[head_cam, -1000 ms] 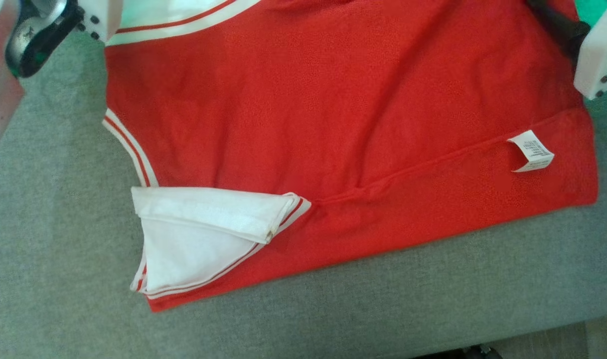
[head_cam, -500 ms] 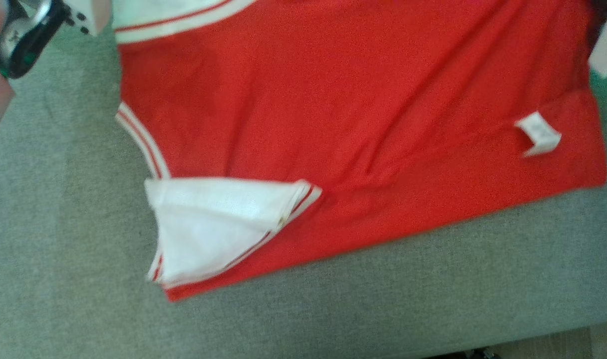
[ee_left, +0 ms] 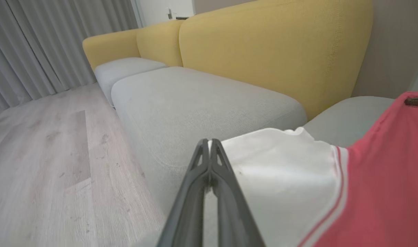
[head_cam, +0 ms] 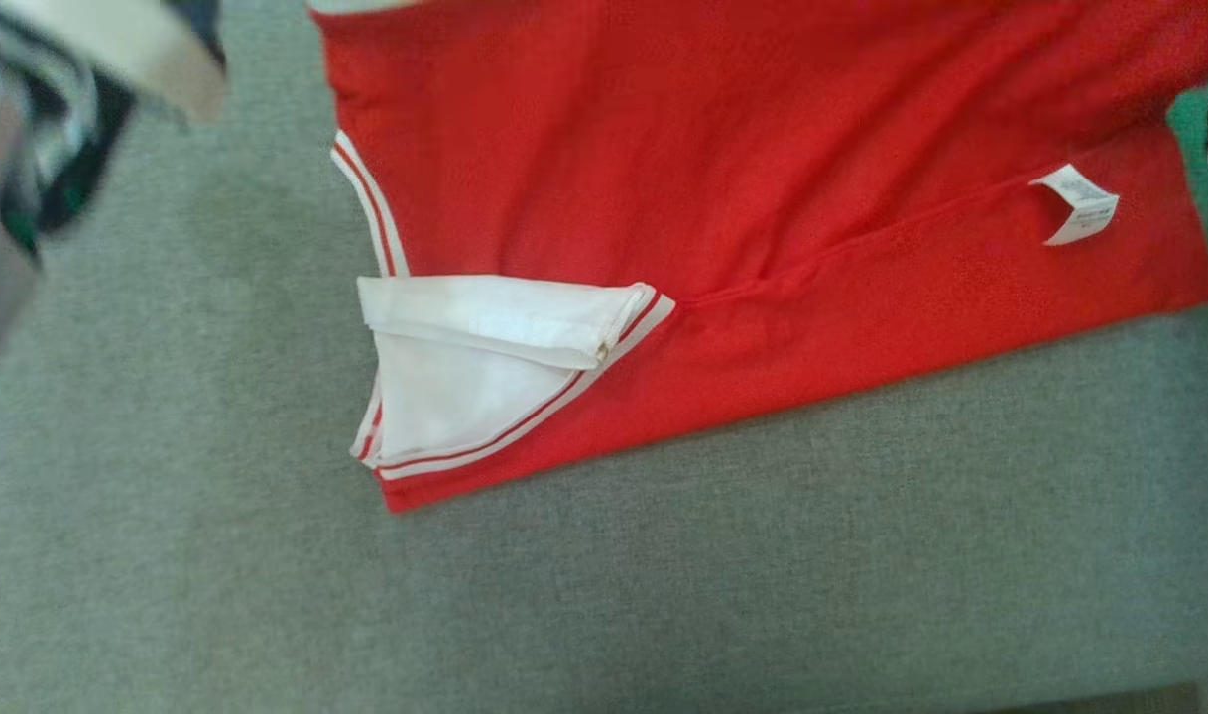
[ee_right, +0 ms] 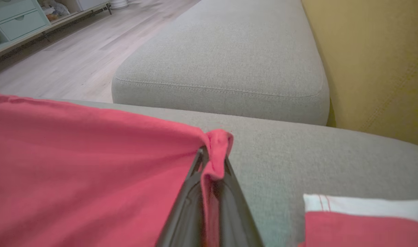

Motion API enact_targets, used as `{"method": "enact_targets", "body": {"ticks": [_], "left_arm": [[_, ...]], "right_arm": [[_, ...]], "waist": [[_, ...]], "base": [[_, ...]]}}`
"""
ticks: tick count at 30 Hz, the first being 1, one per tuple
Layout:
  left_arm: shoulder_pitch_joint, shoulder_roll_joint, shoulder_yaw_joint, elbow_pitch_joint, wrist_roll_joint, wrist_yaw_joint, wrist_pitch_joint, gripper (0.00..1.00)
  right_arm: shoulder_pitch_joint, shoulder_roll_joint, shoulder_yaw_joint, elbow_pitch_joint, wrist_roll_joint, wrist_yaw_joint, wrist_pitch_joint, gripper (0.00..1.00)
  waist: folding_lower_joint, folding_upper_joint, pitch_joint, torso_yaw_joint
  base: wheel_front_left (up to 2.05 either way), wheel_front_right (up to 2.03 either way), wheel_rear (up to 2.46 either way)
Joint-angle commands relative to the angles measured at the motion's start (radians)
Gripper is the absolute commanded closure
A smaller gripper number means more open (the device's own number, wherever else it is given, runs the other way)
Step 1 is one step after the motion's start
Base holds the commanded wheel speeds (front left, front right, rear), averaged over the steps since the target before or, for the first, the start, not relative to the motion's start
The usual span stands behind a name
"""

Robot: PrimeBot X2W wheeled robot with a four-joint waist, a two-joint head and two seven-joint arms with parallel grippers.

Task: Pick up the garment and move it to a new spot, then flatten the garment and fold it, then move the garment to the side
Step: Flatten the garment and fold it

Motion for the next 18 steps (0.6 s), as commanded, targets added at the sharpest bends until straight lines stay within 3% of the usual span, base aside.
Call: {"method": "enact_targets", "body": {"ticks": [1, 8, 13, 18], "left_arm": [[0.038, 0.073, 0.050, -0.075, -0.015, 0.028, -0.017, 1.00], [0.295, 0.165, 0.022, -0.364, -0.043, 0.171, -0.040, 1.00], [0.446, 0.208, 0.007, -0.521, -0.047, 0.280, -0.077, 1.00], [0.521, 0.215, -0.001, -0.586, -0.039, 0.341, -0.118, 1.00]], "right_arm": [[0.065, -0.046, -0.013, 0.003, -0.001, -0.001, -0.032, 1.00], [0.179, -0.030, -0.104, 0.076, -0.063, -0.001, -0.084, 1.00], [0.259, 0.018, -0.283, 0.068, -0.195, -0.001, -0.086, 1.00], [0.357, 0.064, -0.387, 0.050, -0.303, -0.001, -0.087, 1.00]], "waist": [[0.0001, -0.0001, -0.028, 0.015], [0.0001, -0.0001, -0.069, 0.043], [0.0001, -0.0001, -0.084, 0.051], [0.0001, -0.0001, -0.101, 0.063]], "base": [[0.00, 0.00, 0.00], [0.00, 0.00, 0.00], [0.00, 0.00, 0.00], [0.00, 0.00, 0.00]]}}
